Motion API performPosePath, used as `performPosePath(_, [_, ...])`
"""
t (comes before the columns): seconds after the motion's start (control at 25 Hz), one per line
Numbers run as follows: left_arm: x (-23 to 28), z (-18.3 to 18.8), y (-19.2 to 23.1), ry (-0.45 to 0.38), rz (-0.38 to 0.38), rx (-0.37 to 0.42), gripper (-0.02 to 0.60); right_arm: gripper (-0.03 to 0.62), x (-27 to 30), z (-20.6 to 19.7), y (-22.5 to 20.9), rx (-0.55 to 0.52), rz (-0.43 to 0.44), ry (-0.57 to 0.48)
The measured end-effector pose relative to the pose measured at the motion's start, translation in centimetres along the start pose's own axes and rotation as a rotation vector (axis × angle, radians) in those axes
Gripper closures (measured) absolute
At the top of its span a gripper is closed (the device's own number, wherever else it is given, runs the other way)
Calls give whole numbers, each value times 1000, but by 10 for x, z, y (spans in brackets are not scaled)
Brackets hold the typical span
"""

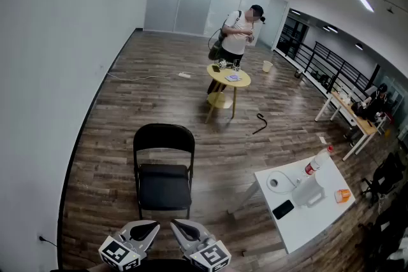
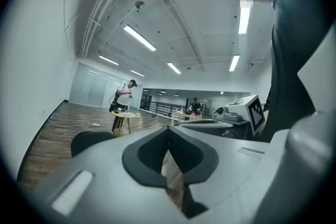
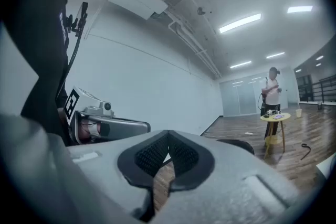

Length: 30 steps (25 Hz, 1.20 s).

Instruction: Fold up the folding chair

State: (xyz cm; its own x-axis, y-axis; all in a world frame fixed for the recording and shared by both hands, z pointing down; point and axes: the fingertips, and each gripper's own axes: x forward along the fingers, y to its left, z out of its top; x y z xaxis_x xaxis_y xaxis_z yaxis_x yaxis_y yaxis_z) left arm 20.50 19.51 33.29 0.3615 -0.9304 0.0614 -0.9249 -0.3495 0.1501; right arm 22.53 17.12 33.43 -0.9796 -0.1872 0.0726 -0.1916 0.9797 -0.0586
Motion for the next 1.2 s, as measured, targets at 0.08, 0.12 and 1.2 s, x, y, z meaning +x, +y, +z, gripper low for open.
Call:
performPosePath(0.08, [1, 0, 0, 2, 1, -4, 580, 595, -1, -1, 0, -4, 2, 3])
performPosePath(0.12, [1, 0, -1, 3, 1, -5, 578, 595, -1, -1, 0, -5, 3, 4])
performPosePath(1.2, [15, -8, -6, 14, 19, -13, 580, 595, -10, -5, -15, 37, 17, -19])
